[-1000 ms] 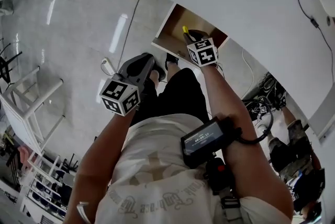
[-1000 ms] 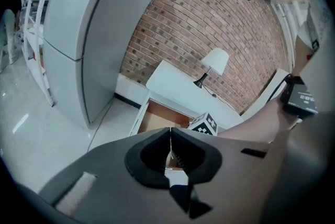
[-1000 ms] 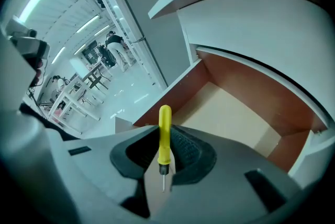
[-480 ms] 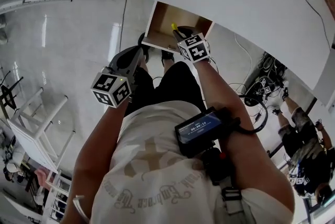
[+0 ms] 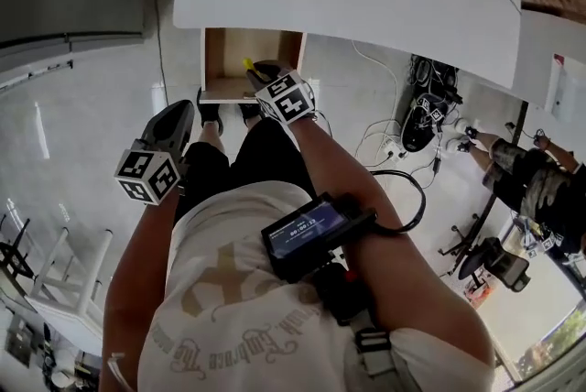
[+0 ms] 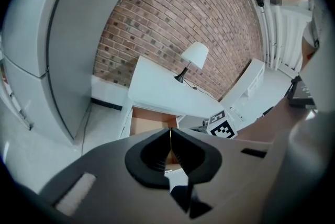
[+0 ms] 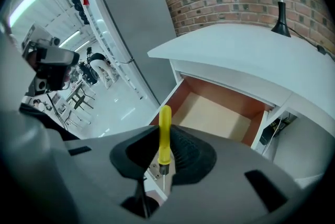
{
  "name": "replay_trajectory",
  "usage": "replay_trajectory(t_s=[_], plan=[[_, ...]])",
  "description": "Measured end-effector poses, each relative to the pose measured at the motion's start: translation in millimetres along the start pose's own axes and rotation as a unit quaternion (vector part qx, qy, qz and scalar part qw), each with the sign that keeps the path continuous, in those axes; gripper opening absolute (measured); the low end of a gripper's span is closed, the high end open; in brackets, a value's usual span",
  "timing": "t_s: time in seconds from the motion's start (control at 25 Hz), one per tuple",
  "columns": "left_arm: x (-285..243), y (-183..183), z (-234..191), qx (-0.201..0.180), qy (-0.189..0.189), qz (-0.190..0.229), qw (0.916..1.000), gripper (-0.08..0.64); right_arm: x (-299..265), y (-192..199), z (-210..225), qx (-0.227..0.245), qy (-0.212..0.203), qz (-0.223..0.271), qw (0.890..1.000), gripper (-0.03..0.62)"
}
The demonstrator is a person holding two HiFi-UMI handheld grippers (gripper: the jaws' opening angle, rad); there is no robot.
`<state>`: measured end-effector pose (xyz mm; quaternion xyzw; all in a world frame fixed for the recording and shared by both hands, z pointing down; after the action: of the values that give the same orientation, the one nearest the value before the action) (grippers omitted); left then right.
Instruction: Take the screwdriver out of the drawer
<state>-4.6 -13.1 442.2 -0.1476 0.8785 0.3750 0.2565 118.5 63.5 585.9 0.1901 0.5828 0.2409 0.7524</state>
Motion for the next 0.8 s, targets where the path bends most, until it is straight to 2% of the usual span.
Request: replay_trajectory(t_s=[0.52,0.8], plan=[[12.0,-16.2,0.9,-0.062,0.061,-0.038,0.9955,0.012,35.2,-21.1,-28.6,-0.053,0.053,0.052,0.996,0.054],[14.3,-19.5,-5.3,-0.081,0.075,-0.047,0.9928,0.012,47.3,-28.8,-29.2,-0.074,0.075,0.074,0.992,0.054]])
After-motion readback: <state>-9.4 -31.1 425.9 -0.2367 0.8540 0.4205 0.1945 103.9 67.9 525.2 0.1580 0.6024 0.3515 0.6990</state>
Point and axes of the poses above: the fingertips, and each gripper's own axes: x backward along the fingers, z to its right, y out of its underside, the point moved 1 cm from there along x, backward along the fingers, and after that the axes turned 5 degrees about x, right-handed, at the moved point
